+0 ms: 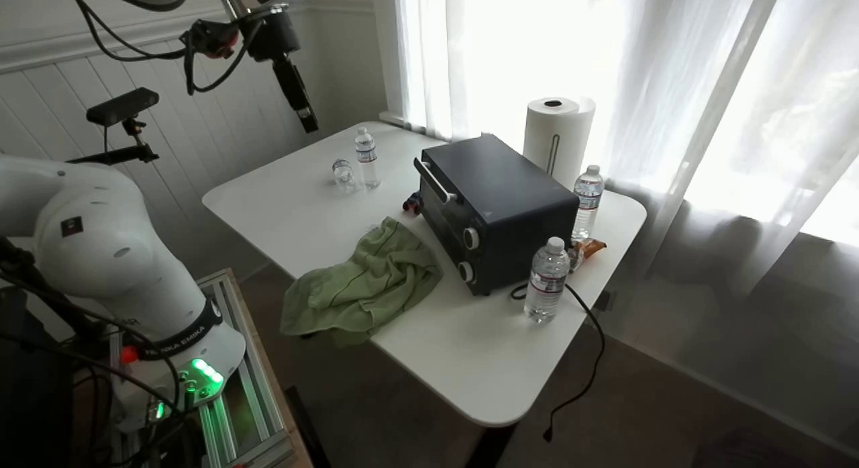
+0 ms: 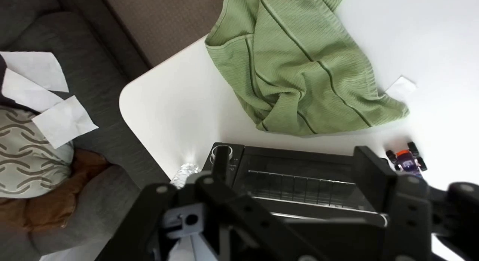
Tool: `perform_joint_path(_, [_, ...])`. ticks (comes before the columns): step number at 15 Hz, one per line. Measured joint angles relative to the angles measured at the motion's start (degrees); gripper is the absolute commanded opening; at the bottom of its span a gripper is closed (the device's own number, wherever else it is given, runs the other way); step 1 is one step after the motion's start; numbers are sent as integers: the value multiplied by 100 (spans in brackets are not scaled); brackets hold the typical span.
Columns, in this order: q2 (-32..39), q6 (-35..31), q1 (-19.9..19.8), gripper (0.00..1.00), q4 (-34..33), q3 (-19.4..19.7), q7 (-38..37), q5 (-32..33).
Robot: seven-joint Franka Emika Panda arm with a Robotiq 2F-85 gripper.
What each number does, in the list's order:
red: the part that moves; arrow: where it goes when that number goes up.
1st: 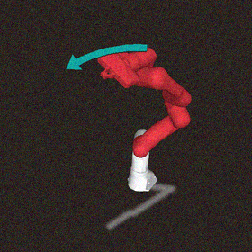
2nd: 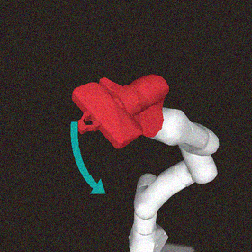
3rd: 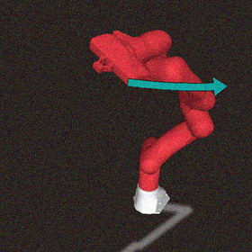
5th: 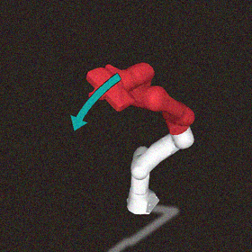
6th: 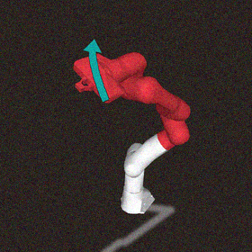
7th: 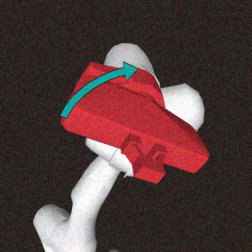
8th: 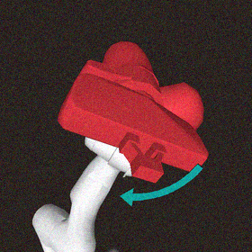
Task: Close the oven door
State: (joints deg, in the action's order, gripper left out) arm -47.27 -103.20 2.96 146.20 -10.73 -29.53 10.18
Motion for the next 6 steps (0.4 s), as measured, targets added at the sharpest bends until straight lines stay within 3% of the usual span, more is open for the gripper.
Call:
perform_joint_path(1, [13, -3, -9, 96, 17, -10, 0, 0])
perform_joint_path(6, [139, -17, -60, 96, 27, -40, 0, 0])
